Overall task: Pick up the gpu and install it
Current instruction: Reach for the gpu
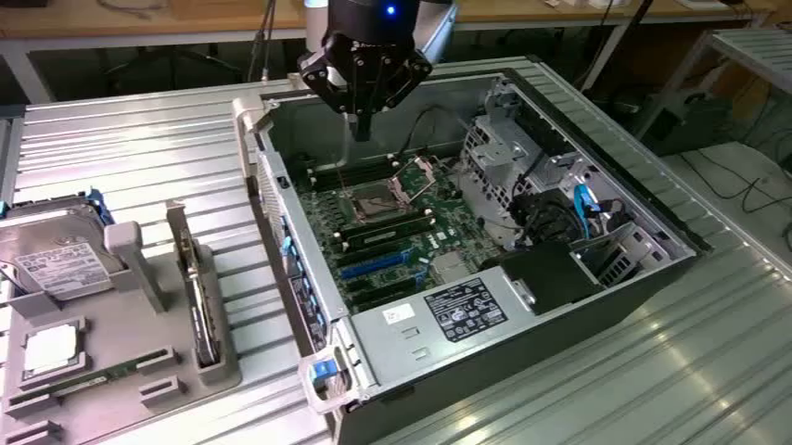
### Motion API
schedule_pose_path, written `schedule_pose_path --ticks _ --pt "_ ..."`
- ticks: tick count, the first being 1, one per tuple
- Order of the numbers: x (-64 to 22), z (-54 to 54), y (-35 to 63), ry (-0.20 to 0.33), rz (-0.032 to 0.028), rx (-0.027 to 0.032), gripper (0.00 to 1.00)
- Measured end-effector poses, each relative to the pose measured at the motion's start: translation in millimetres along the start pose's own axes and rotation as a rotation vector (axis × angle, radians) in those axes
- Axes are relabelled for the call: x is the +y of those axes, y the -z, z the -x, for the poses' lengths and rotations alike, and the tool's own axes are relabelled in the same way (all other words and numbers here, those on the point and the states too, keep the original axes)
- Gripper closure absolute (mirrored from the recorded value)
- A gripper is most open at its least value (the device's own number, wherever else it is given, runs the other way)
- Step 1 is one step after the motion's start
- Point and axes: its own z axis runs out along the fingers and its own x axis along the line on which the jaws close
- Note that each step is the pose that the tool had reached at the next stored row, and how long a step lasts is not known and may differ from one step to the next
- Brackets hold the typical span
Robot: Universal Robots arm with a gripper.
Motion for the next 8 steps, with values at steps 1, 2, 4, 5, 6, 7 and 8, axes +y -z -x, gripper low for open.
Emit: schedule_pose_path --ticks 1,2,4,5,6,7,8 --pt "0.0 0.0 0.0 0.000 0.0001 0.0000 0.89" --pt "0.0 0.0 0.0 0.000 0.0000 0.0000 0.89" --pt "0.0 -0.1 0.0 0.000 0.0001 0.0000 0.89" --pt "0.0 -0.6 -0.1 0.000 0.0002 -0.0001 0.89" --pt "-0.1 -1.2 -0.1 0.000 0.0002 -0.0002 0.89" --pt "-0.2 -2.3 0.0 0.000 0.0001 -0.0001 0.89" --pt "-0.3 -3.7 0.1 0.000 0.0000 0.0000 0.89"
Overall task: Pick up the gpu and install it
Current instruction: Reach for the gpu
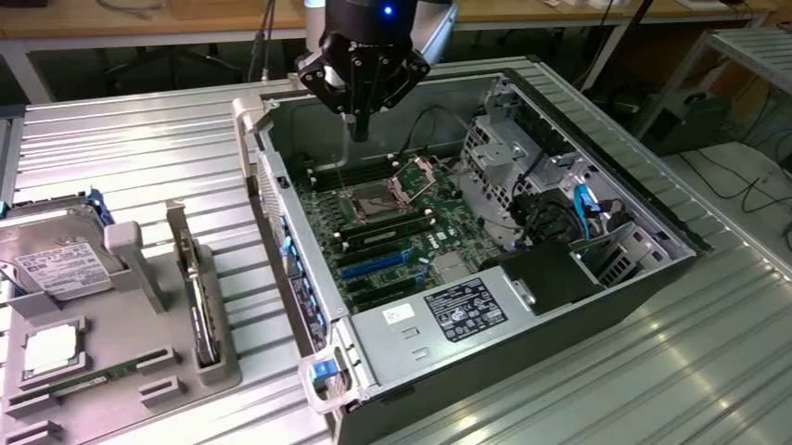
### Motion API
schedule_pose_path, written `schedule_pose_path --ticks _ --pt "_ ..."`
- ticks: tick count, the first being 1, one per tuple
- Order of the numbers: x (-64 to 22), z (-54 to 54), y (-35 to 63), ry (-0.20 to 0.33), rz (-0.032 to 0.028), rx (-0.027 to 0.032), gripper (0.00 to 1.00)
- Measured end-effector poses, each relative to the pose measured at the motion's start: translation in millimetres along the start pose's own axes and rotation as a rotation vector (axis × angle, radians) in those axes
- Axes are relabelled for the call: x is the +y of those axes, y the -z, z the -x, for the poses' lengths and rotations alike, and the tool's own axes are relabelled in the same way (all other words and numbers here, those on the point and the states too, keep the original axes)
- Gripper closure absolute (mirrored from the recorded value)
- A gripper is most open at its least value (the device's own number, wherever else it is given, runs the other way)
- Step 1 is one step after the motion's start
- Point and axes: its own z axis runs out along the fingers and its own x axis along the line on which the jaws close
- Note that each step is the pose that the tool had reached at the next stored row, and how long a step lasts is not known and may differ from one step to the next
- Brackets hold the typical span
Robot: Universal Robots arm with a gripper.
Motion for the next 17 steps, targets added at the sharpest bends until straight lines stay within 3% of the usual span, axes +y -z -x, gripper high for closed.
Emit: schedule_pose_path --ticks 17 --pt "-1.3 -15.2 0.4 0.000 0.0001 0.0000 0.89"
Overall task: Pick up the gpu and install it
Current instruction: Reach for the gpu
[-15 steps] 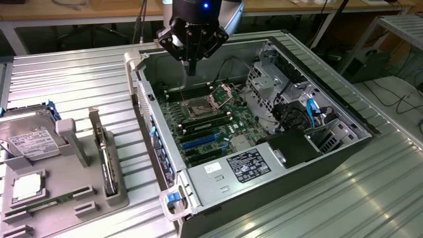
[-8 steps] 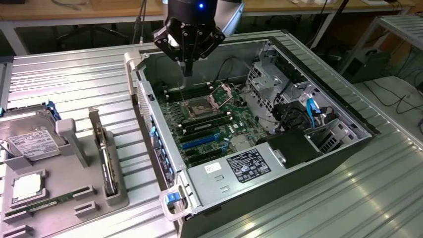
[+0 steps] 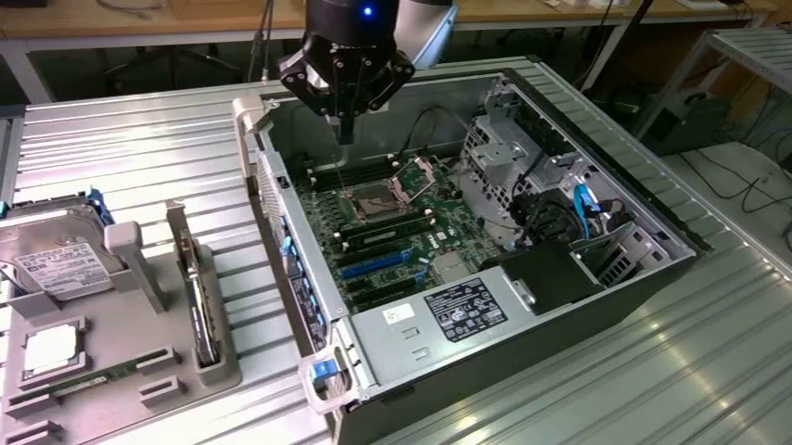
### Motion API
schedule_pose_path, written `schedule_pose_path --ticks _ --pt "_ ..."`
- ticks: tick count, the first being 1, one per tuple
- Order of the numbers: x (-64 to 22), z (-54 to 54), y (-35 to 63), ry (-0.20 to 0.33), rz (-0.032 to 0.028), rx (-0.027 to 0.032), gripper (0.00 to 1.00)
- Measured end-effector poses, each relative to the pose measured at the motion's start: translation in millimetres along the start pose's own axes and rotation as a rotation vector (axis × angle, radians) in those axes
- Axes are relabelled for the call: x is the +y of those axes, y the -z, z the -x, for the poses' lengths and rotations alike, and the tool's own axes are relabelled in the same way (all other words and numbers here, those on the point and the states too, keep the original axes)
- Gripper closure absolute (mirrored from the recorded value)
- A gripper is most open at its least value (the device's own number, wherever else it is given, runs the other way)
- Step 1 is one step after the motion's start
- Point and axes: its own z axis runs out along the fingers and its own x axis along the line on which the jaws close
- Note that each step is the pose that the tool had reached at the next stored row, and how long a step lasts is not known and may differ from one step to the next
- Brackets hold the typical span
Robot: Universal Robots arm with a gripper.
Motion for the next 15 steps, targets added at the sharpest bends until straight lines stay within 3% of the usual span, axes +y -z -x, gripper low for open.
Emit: schedule_pose_path --ticks 15 --pt "-1.0 -12.6 0.4 0.000 -0.0001 0.0000 0.89"
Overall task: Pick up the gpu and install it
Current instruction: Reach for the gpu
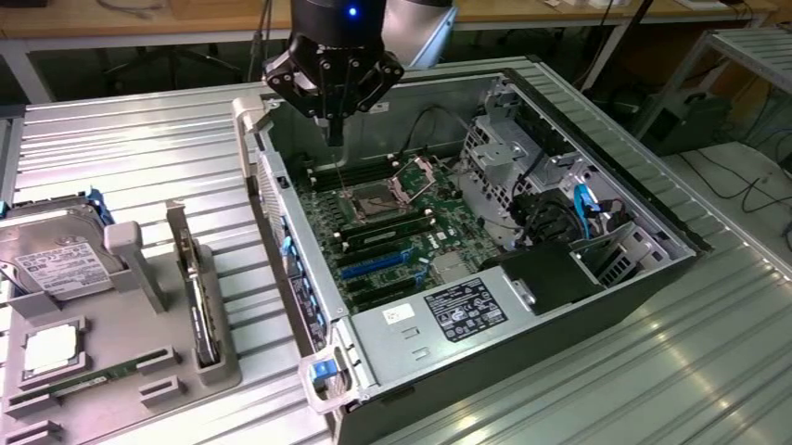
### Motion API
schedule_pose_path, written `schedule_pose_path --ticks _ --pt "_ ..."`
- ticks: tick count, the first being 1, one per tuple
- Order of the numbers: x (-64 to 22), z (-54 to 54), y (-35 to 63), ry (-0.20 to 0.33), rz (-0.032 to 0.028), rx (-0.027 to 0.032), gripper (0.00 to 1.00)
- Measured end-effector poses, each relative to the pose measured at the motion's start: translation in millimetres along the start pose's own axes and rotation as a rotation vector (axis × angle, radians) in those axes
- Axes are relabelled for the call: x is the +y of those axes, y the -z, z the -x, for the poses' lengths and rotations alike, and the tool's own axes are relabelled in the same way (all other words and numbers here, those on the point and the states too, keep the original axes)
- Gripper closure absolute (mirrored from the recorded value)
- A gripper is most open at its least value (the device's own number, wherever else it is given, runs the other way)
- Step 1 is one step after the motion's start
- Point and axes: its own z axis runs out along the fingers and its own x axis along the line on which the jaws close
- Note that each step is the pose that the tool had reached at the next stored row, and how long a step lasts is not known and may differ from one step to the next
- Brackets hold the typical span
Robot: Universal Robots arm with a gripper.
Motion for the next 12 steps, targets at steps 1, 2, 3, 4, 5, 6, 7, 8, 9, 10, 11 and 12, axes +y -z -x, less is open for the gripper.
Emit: schedule_pose_path --ticks 1,2,3,4,5,6,7,8,9,10,11,12 --pt "-0.1 -0.7 0.0 0.000 0.0001 0.0000 0.89" --pt "-0.1 -1.4 0.0 0.000 0.0001 0.0000 0.89" --pt "-0.2 -2.0 0.0 0.000 0.0001 -0.0001 0.89" --pt "-0.2 -2.8 0.1 0.000 0.0000 0.0000 0.89" --pt "-0.4 -3.9 0.1 0.000 0.0000 0.0000 0.89" --pt "-0.4 -4.7 0.1 0.000 0.0000 0.0000 0.89" --pt "-0.5 -5.4 0.1 0.000 0.0001 0.0000 0.89" --pt "-0.6 -6.6 0.2 0.000 0.0000 0.0000 0.89" --pt "-0.6 -7.3 0.2 0.000 0.0001 0.0000 0.89" --pt "-0.8 -9.0 0.2 0.000 0.0001 0.0000 0.89" --pt "-0.8 -9.8 0.2 0.000 0.0001 0.0001 0.89" --pt "-0.9 -10.4 0.2 0.000 0.0001 0.0002 0.89"
